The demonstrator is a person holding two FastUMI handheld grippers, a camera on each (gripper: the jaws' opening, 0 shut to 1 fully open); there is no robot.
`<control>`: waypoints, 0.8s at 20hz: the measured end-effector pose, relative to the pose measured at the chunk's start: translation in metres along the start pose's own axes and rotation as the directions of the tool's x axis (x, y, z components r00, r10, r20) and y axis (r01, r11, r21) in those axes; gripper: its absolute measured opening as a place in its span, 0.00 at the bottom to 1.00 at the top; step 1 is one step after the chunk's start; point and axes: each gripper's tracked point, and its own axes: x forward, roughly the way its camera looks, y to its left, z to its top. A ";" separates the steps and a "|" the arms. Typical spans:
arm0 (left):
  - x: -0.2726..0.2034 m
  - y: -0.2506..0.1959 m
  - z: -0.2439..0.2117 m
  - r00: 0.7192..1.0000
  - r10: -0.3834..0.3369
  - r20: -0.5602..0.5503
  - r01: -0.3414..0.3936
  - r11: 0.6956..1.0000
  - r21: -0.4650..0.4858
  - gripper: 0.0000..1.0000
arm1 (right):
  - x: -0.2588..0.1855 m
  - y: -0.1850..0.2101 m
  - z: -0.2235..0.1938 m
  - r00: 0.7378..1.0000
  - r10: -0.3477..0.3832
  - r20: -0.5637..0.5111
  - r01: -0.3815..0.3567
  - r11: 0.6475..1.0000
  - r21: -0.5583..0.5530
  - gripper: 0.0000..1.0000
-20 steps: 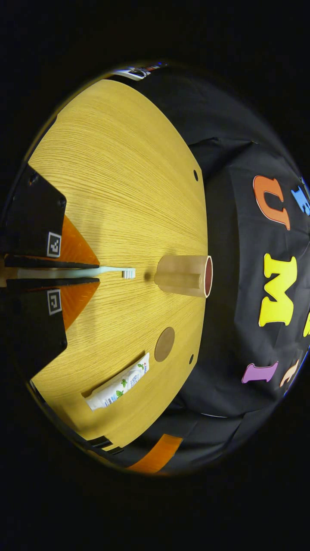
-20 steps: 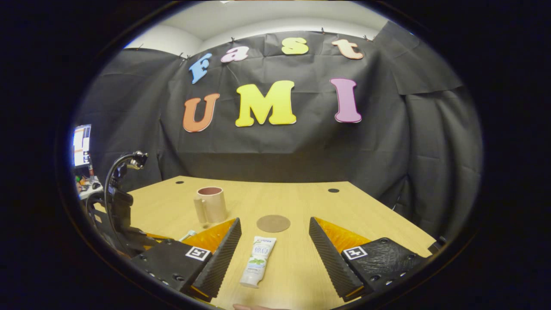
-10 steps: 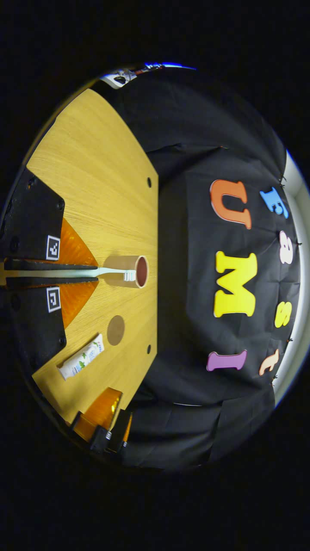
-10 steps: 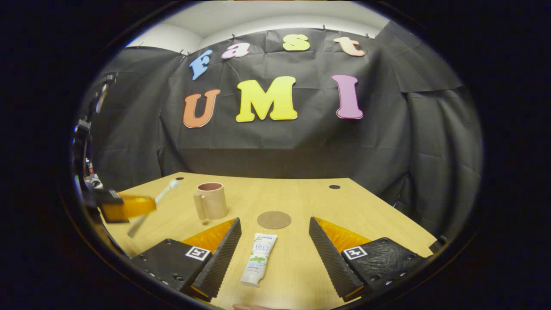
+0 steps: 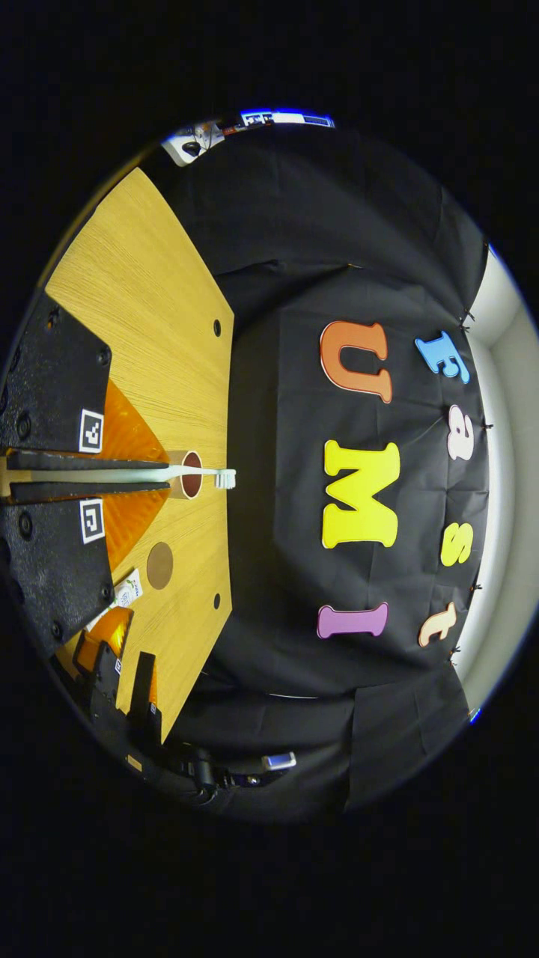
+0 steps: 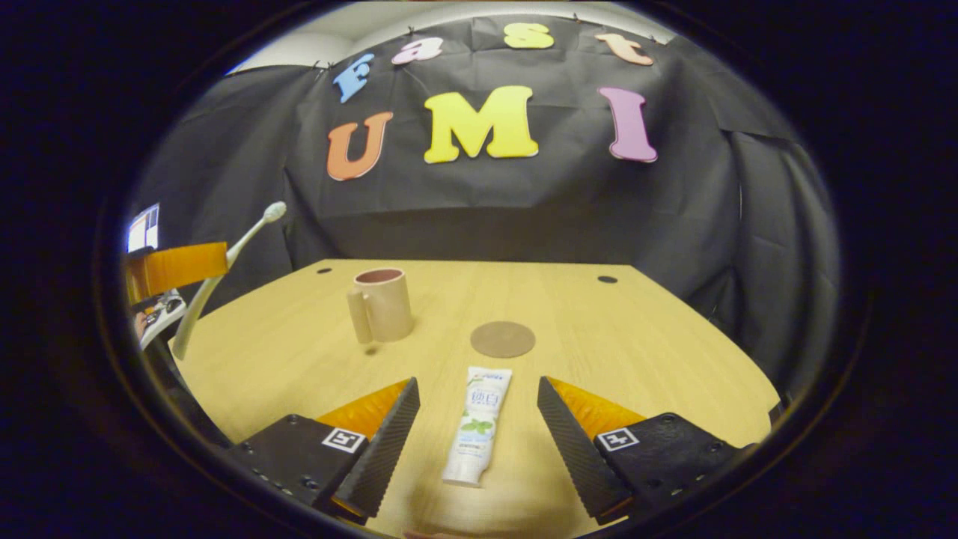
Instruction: Put the toothbrush and toothpaste on the desktop into the cup, then pick up the cup and place it on the coaster on the desktop.
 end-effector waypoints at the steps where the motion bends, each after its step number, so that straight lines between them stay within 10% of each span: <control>1: -0.001 0.000 0.001 1.000 0.001 0.005 -0.001 1.000 0.005 0.08 | 0.006 0.003 -0.009 0.999 0.012 -0.039 -0.012 1.000 0.007 0.97; 13: -0.004 -0.008 -0.009 0.999 -0.045 -0.009 0.045 0.999 0.027 0.08 | 0.043 -0.010 -0.037 0.972 0.012 -0.233 0.013 0.994 0.109 0.65; 16: -0.003 -0.007 -0.010 0.999 -0.043 -0.013 0.043 0.999 0.020 0.09 | 0.043 -0.005 -0.039 0.971 0.044 -0.236 -0.012 0.991 0.133 0.38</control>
